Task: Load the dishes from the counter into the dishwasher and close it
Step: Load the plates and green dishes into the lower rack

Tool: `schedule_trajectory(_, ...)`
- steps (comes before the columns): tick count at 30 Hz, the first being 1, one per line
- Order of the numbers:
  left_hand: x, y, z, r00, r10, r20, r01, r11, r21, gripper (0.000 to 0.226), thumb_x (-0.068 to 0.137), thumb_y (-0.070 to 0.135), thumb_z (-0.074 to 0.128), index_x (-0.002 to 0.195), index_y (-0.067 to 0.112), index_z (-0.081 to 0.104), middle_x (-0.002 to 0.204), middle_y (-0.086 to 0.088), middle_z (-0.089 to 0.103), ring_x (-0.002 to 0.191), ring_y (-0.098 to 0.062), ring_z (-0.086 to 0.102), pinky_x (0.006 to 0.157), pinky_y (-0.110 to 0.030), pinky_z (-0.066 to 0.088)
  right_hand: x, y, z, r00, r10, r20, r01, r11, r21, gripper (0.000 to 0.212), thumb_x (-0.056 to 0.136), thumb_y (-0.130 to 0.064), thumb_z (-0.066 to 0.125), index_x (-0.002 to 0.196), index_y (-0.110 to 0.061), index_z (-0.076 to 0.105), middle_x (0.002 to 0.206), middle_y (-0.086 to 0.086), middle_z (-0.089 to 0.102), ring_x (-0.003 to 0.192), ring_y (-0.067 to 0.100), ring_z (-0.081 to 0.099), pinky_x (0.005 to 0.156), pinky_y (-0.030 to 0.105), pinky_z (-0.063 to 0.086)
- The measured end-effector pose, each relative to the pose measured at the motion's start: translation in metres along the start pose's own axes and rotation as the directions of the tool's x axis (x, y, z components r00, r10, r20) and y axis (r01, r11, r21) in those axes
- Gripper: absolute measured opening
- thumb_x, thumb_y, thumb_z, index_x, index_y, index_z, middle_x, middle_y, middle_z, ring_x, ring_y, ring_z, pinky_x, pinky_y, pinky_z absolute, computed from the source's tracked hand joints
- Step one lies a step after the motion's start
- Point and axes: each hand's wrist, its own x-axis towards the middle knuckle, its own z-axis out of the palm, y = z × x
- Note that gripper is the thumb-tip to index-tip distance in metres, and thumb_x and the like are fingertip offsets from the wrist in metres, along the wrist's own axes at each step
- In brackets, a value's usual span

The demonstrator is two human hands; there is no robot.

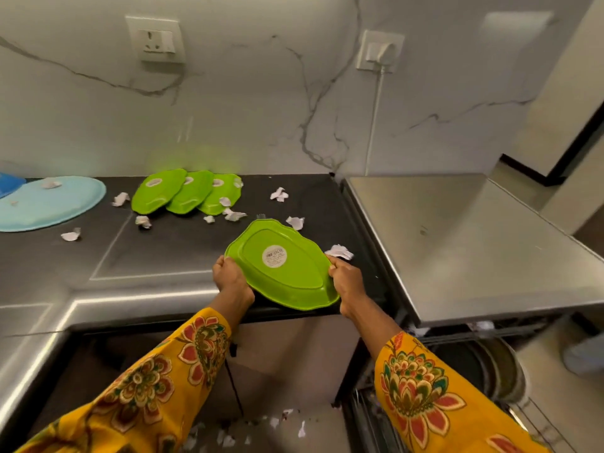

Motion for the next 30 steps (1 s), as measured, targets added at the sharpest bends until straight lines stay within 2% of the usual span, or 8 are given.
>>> schedule_trajectory(2,-0.026,-0.018,0.016,0.995,0.064,-0.078,-0.06,0.997,0.054,0.019,0.097,0.016,0.037,0.105,0.012,0.055,0.091,-0.01,0.053,0.075,-0.02,0.05,0.066,-0.027,0.043,-0.005,0.009,-0.033,1.0,-0.014,-0.017,0.014,1.0,-0.019,0.04,0.091,0.006,0.04,0.124,-0.004,0.06,0.121,0.006,0.061,0.099,0.013,0.052,0.066,0.009,0.043)
schedule_trajectory(5,-0.061,-0.05,0.036,0.98,0.133,-0.145,-0.113,0.984,0.142,0.031,0.097,0.021,0.04,0.118,0.002,0.054,0.114,-0.018,0.06,0.106,-0.033,0.055,0.084,-0.033,0.045,-0.014,0.019,-0.086,0.999,-0.013,-0.044,0.011,0.999,-0.045,0.039,0.093,0.006,0.039,0.126,-0.001,0.057,0.125,0.007,0.059,0.102,0.015,0.052,0.071,0.01,0.042)
schedule_trajectory(10,-0.125,-0.108,0.067,0.988,0.121,-0.097,-0.1,0.976,0.194,0.016,0.095,0.022,0.044,0.101,0.01,0.053,0.11,-0.018,0.061,0.102,-0.032,0.056,0.086,-0.034,0.045,-0.023,0.038,-0.175,0.991,-0.03,-0.129,0.017,0.995,-0.102,0.04,0.091,0.006,0.038,0.124,-0.002,0.06,0.129,0.01,0.059,0.115,0.021,0.053,0.077,0.009,0.041)
schedule_trajectory(15,-0.183,-0.159,0.085,0.988,0.144,-0.05,-0.129,0.967,0.221,0.018,0.096,0.019,0.044,0.106,0.008,0.053,0.102,-0.012,0.057,0.099,-0.03,0.055,0.085,-0.034,0.043,-0.04,0.061,-0.247,0.974,-0.004,-0.226,-0.007,0.999,-0.049,0.04,0.089,0.005,0.039,0.119,-0.006,0.064,0.127,0.009,0.061,0.114,0.025,0.055,0.099,0.035,0.044)
schedule_trajectory(18,-0.22,-0.187,0.093,0.983,0.181,0.001,-0.175,0.947,0.269,0.006,0.096,0.017,0.043,0.098,0.013,0.047,0.096,-0.01,0.054,0.088,-0.023,0.05,0.075,-0.03,0.039,-0.055,0.078,-0.283,0.948,0.07,-0.309,-0.045,0.995,0.086,0.036,0.09,0.0,0.041,0.115,-0.006,0.066,0.118,0.01,0.064,0.108,0.029,0.058,0.093,0.041,0.047)
schedule_trajectory(21,-0.245,-0.216,0.1,0.983,0.177,0.049,-0.183,0.937,0.297,0.016,0.094,0.014,0.043,0.104,0.008,0.054,0.102,-0.017,0.06,0.089,-0.026,0.054,0.081,-0.034,0.044,-0.073,0.09,-0.317,0.91,0.115,-0.399,-0.077,0.991,0.11,0.031,0.093,-0.008,0.044,0.114,-0.005,0.067,0.115,0.013,0.063,0.097,0.026,0.058,0.087,0.041,0.048)
schedule_trajectory(25,-0.279,-0.254,0.106,0.985,0.143,0.095,-0.167,0.924,0.345,0.023,0.093,0.016,0.045,0.111,0.007,0.056,0.104,-0.015,0.062,0.086,-0.025,0.052,0.078,-0.031,0.043,-0.095,0.116,-0.359,0.878,0.248,-0.41,-0.133,0.948,0.29,0.026,0.09,-0.003,0.049,0.11,0.004,0.063,0.102,0.017,0.066,0.062,0.012,0.055,0.058,0.022,0.047)
schedule_trajectory(30,-0.313,-0.299,0.113,0.978,0.087,0.188,-0.16,0.893,0.42,0.006,0.094,0.016,0.047,0.095,0.015,0.053,0.088,-0.005,0.054,0.082,-0.018,0.047,0.071,-0.027,0.038,-0.111,0.154,-0.401,0.754,0.351,-0.555,-0.241,0.934,0.264,0.021,0.087,-0.013,0.054,0.097,-0.005,0.071,0.107,0.02,0.066,0.093,0.032,0.061,0.084,0.044,0.051)
